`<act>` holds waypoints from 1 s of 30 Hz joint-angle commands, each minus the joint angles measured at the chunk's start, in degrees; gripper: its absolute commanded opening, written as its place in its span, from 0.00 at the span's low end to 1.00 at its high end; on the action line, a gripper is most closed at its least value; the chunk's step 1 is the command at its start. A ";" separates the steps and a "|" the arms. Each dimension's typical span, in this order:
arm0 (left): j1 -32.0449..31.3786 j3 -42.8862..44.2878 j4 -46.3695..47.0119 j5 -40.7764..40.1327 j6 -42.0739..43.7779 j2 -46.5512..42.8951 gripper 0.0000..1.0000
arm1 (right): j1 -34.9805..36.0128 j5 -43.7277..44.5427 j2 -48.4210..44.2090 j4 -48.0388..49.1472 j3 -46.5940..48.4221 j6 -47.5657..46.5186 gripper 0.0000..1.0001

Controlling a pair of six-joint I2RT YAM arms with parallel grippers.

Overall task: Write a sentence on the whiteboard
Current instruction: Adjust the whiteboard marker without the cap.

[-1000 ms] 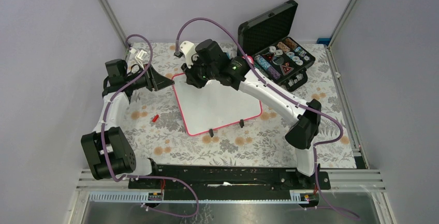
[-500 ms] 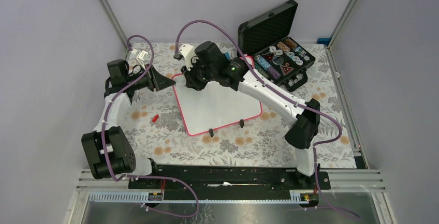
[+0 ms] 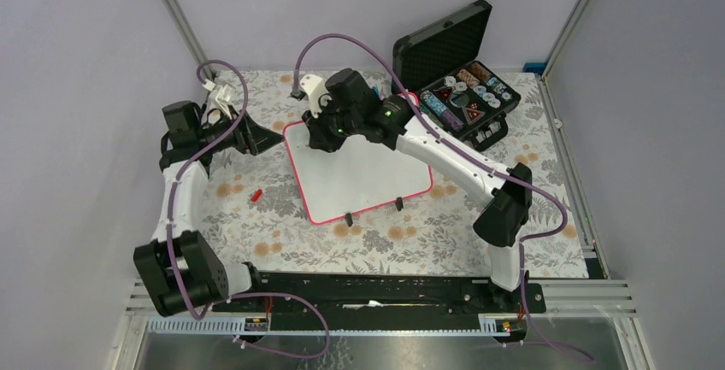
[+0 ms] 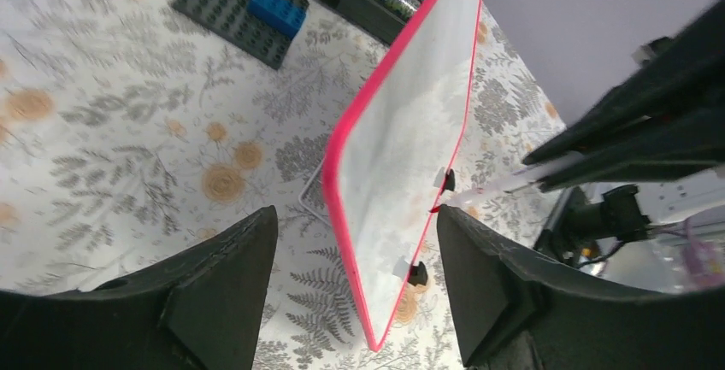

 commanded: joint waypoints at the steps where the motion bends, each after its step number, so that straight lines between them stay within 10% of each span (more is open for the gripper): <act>1: 0.38 6.44 -8.36 1.64 14.52 -8.72 0.72 | -2.52 -5.21 -5.79 -0.06 -2.46 3.49 0.00; 7: -8.96 12.71 -27.14 -6.97 35.27 -12.17 0.75 | -3.77 -13.50 -7.67 -0.64 -4.49 8.05 0.00; 20: -24.80 8.52 -25.02 -17.47 37.82 -14.86 0.71 | -3.77 -18.04 -10.67 0.91 -7.53 10.61 0.00; 30: -28.29 7.70 -27.14 -16.81 40.46 -14.51 0.46 | -4.02 -18.11 -10.30 0.96 -6.28 10.92 0.00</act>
